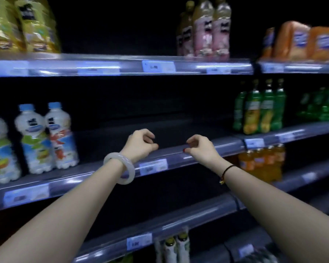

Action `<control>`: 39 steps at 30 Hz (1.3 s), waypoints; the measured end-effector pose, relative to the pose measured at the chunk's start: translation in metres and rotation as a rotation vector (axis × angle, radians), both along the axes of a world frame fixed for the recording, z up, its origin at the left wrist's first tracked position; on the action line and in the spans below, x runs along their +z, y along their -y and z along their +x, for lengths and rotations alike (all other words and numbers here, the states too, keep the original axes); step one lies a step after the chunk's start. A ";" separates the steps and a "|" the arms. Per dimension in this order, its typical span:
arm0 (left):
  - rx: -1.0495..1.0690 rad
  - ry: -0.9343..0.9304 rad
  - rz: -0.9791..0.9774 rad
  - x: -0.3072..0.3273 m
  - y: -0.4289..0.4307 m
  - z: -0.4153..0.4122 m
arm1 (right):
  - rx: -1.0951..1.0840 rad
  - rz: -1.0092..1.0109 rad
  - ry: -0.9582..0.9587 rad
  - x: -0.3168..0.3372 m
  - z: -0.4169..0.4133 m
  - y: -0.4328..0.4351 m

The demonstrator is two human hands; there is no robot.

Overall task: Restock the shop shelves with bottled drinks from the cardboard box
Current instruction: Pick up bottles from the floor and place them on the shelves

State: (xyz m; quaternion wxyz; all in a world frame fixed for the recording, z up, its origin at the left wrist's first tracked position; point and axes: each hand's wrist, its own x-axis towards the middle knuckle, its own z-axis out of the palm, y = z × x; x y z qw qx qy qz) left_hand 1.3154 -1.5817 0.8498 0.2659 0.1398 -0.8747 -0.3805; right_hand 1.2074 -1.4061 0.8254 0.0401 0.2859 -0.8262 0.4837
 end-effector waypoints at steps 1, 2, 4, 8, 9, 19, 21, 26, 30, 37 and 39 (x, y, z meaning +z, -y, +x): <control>-0.069 0.037 -0.018 -0.004 -0.019 -0.013 | -0.027 0.035 -0.001 -0.003 -0.007 -0.020; -0.129 0.079 -0.041 -0.009 -0.039 -0.025 | -0.054 0.060 0.010 -0.008 -0.014 -0.040; -0.234 0.180 -0.084 -0.022 -0.075 -0.049 | -0.110 0.095 0.041 -0.016 -0.027 -0.080; -0.369 0.337 -0.110 -0.054 -0.142 -0.098 | -0.172 0.204 0.133 -0.037 -0.047 -0.161; -0.404 0.363 -0.111 -0.062 -0.162 -0.109 | -0.188 0.224 0.160 -0.044 -0.052 -0.184; -0.636 0.505 -0.157 -0.150 -0.390 -0.210 | -0.480 0.379 0.384 -0.136 -0.095 -0.441; -0.680 0.513 -0.164 -0.164 -0.437 -0.228 | -0.565 0.336 0.421 -0.154 -0.099 -0.490; -0.838 0.559 -0.150 -0.195 -0.555 -0.273 | -0.763 0.247 0.530 -0.187 -0.104 -0.603; -0.985 0.590 -0.198 -0.219 -0.646 -0.314 | -0.938 0.195 0.586 -0.212 -0.108 -0.688; -1.248 0.627 -0.247 -0.256 -0.805 -0.397 | -1.251 0.143 0.655 -0.239 -0.127 -0.819; -1.307 0.636 -0.270 -0.263 -0.847 -0.419 | -1.326 0.107 0.666 -0.245 -0.133 -0.847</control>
